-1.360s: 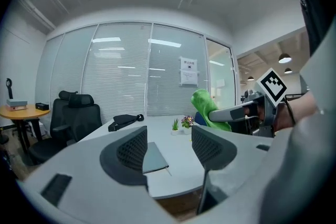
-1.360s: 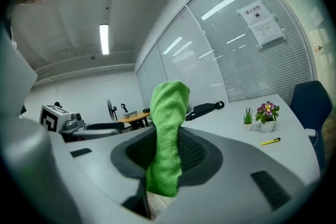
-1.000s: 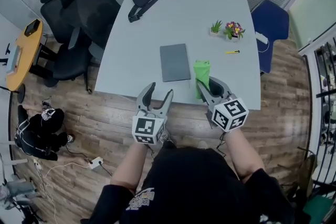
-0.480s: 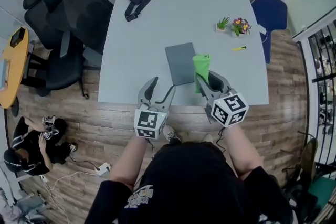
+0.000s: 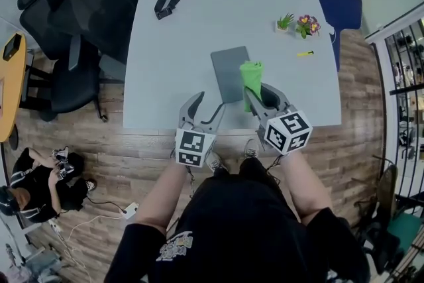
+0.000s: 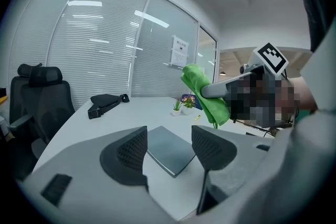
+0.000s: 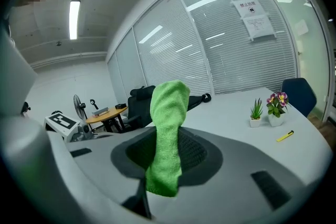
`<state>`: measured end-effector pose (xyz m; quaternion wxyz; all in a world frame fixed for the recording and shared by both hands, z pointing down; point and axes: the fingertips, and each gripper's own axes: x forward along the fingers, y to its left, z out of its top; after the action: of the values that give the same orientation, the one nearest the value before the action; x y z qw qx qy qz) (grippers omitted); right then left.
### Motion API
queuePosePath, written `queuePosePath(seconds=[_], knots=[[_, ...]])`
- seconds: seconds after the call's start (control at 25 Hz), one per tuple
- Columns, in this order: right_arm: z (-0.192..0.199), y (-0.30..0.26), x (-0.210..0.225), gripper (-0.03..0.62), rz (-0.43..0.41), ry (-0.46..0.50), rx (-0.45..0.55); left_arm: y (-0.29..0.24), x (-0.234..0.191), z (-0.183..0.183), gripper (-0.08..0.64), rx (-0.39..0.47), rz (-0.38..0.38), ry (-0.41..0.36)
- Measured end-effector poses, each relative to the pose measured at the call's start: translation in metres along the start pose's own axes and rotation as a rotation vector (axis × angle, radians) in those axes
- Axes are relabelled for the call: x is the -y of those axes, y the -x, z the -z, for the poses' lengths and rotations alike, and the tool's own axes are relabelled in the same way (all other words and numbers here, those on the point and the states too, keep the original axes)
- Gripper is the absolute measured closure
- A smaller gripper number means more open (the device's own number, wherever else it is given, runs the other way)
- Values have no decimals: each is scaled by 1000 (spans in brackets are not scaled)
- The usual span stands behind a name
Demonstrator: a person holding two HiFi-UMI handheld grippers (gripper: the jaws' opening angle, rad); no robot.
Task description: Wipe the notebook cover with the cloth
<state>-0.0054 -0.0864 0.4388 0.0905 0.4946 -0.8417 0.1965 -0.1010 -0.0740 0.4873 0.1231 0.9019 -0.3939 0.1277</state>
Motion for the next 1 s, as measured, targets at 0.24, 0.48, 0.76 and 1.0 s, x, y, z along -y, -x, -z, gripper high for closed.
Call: queuePosePath(seconds=[0.24,0.48,0.76,1.0], knots=[[11,-15,7,480,-21,16,-46,-16,-3,20,308,-60,4,24],[34,-40,21,480,-76,-1,-120,-41,-8,38,308,-113,-18,42],[72,-64,35,480,-132,-55,-227,-78,-11,71,309,-230,-13,56],[104,-79,42,480,-156,-84,-309,-96,-16,107,310,-321,-21,83]])
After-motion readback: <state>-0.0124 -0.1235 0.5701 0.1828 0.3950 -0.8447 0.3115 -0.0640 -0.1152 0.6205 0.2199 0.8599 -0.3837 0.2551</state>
